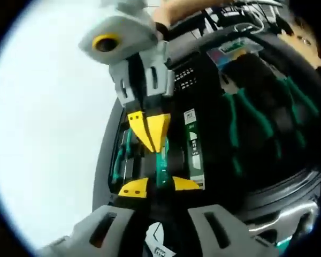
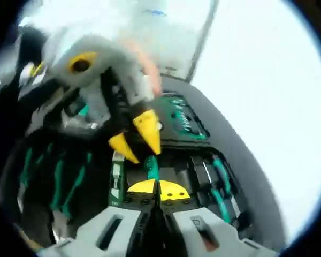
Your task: Pick up the tools and put them into their designated positions in the toolbox.
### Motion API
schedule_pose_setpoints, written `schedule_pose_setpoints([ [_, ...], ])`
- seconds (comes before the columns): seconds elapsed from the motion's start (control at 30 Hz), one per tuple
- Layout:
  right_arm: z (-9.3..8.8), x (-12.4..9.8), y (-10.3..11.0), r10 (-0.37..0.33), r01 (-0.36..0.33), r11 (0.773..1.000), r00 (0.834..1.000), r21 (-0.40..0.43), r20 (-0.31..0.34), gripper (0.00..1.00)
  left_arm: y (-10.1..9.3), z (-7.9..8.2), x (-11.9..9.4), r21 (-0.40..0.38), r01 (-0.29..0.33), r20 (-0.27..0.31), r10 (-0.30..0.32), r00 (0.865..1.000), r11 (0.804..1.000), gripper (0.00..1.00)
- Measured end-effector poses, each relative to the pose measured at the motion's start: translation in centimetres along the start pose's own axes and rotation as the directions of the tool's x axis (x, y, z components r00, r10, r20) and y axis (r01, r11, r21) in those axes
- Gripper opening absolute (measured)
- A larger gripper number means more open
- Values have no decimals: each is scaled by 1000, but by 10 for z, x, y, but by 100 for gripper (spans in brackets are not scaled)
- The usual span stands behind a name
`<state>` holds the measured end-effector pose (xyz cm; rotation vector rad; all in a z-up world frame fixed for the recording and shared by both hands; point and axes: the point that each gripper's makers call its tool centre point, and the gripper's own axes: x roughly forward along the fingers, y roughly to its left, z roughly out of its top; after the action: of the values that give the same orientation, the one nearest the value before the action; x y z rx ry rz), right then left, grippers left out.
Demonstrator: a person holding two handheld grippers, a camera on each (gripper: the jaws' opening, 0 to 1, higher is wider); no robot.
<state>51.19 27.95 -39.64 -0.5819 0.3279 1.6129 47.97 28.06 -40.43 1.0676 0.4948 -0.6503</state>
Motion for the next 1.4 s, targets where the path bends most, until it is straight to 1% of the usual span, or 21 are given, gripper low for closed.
schedule_pose_setpoints([
  [0.03,4,-4,-12,-111,107,990,993,97,32,0,-1,0,0,1,-2,-5,2,1000,1000,19],
  [0.1,2,-18,-29,-316,306,931,949,200,17,0,1,-1,0,-5,-22,-4,22,1000,1000,19],
  [0.13,-2,-26,-33,-417,415,896,909,159,-20,0,1,-2,0,-21,-29,1,29,1000,999,17],
  [0.23,-4,-31,-17,-481,482,861,875,160,-51,0,1,-3,4,-33,-69,10,69,998,997,13],
  [0.27,-6,-34,-15,-527,530,829,847,175,-68,0,1,-3,5,-30,-81,8,81,997,996,11],
  [0.33,-1,-33,-11,-571,570,801,819,182,-52,0,2,-2,6,13,-116,10,116,993,993,10],
  [0.43,-3,-31,-4,-632,634,773,773,17,-54,0,2,-2,5,22,-127,4,127,992,992,9],
  [0.5,-19,-23,0,-623,627,779,775,14,-103,0,5,-2,2,12,-128,5,128,992,992,11],
  [0.6,-10,-23,-4,-625,628,777,778,49,-59,0,10,-1,-1,-63,-111,40,114,993,992,19],
  [0.63,-14,-25,-33,-652,657,752,754,62,-80,0,12,1,-2,-95,-102,57,108,993,990,17],
  [0.7,-22,-32,-48,-678,684,711,728,164,-97,0,19,3,-4,-148,-89,90,103,991,985,14],
  [0.73,-24,-31,-47,-646,650,710,754,270,-118,0,26,2,-6,-172,-106,88,123,989,979,12],
  [0.77,-21,-39,-37,-659,651,691,746,314,-95,0,33,2,-6,-201,-130,92,151,984,971,11],
  [0.83,-21,-30,-26,-652,651,699,750,297,-110,0,44,3,-2,-286,-143,115,182,977,947,5],
  [0.93,2,-23,-7,-688,669,699,725,251,-16,0,35,1,2,-262,-144,93,174,980,954,5],
  [0.97,1,-18,1,-679,673,715,733,187,-39,0,35,-1,2,-263,-152,89,181,979,953,5],
  [1.0,-10,-8,1,-656,658,722,749,213,-93,0,32,-1,1,-264,-152,91,182,979,952,5],
  [1.1,-5,-10,-16,-695,690,689,716,222,-65,0,27,1,0,-280,-134,99,167,981,951,5],
  [1.17,-6,-9,-13,-686,668,676,725,312,-63,0,25,5,1,-282,-136,106,171,980,950,5],
  [1.27,-4,-9,-12,-705,692,683,708,236,-34,0,17,8,7,-266,-122,99,153,983,956,4],
  [1.4,-6,-10,-12,-713,699,677,701,232,-31,0,17,7,14,-267,-128,123,166,979,955,4],
])
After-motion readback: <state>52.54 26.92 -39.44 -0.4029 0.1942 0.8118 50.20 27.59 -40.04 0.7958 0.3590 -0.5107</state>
